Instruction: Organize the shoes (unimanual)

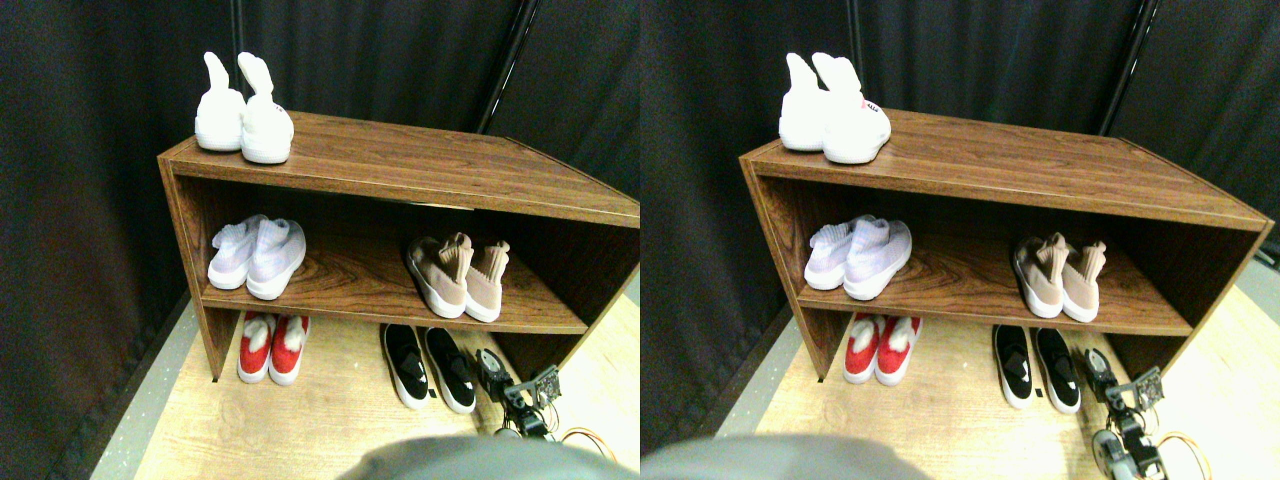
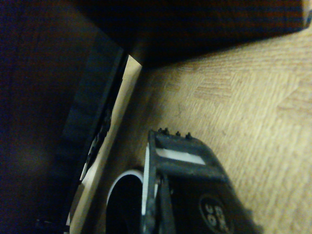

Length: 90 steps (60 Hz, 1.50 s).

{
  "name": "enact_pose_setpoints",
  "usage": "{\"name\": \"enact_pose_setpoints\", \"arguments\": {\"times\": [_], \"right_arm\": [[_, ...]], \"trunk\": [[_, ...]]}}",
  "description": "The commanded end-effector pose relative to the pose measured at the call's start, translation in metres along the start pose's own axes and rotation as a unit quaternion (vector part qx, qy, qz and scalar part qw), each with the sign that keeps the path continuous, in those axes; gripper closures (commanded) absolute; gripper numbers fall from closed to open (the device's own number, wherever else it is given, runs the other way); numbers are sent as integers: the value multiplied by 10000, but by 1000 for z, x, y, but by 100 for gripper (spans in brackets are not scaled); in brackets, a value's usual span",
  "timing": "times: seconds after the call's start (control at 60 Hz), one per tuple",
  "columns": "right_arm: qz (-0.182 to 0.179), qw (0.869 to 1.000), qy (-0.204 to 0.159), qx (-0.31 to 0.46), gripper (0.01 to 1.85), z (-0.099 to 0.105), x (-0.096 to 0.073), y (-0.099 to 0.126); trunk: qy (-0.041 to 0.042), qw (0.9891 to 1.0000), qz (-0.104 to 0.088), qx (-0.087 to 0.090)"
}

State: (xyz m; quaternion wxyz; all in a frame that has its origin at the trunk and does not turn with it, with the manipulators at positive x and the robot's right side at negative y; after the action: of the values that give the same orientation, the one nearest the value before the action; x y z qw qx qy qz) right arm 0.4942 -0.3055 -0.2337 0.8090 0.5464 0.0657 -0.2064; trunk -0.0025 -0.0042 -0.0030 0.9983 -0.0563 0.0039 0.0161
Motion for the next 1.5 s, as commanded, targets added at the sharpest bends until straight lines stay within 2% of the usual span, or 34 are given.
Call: {"name": "enact_pose_setpoints", "arguments": {"times": [0.017, 0.083, 0.317, 0.517, 0.65, 0.783, 0.9, 1.2, 1.5], "right_arm": [[70, 9995, -112, 296, 180, -3, 7, 0], [-37, 9989, -179, 426, 180, -6, 11, -3], [6, 9992, -77, 385, 180, -17, 18, -11], [-28, 9988, -31, 491, 180, -20, 15, -10], [35, 9978, 133, 651, 180, -26, 11, -5], [165, 9974, 258, 652, 180, -37, 6, 0], [127, 9967, 306, 739, 180, -45, 2, 4], [271, 9971, 552, 447, 180, -55, -6, 14], [171, 9973, 428, 568, 180, -60, -7, 14]], "trunk": [[25, 9999, 91, -130], [14, 9998, 140, -161], [43, 9996, 197, -198], [83, 9996, 192, -208], [109, 9995, 207, -221], [106, 9993, 257, -252], [116, 9989, 335, -305], [56, 9982, 436, -401], [6, 9983, 436, -382]]}}
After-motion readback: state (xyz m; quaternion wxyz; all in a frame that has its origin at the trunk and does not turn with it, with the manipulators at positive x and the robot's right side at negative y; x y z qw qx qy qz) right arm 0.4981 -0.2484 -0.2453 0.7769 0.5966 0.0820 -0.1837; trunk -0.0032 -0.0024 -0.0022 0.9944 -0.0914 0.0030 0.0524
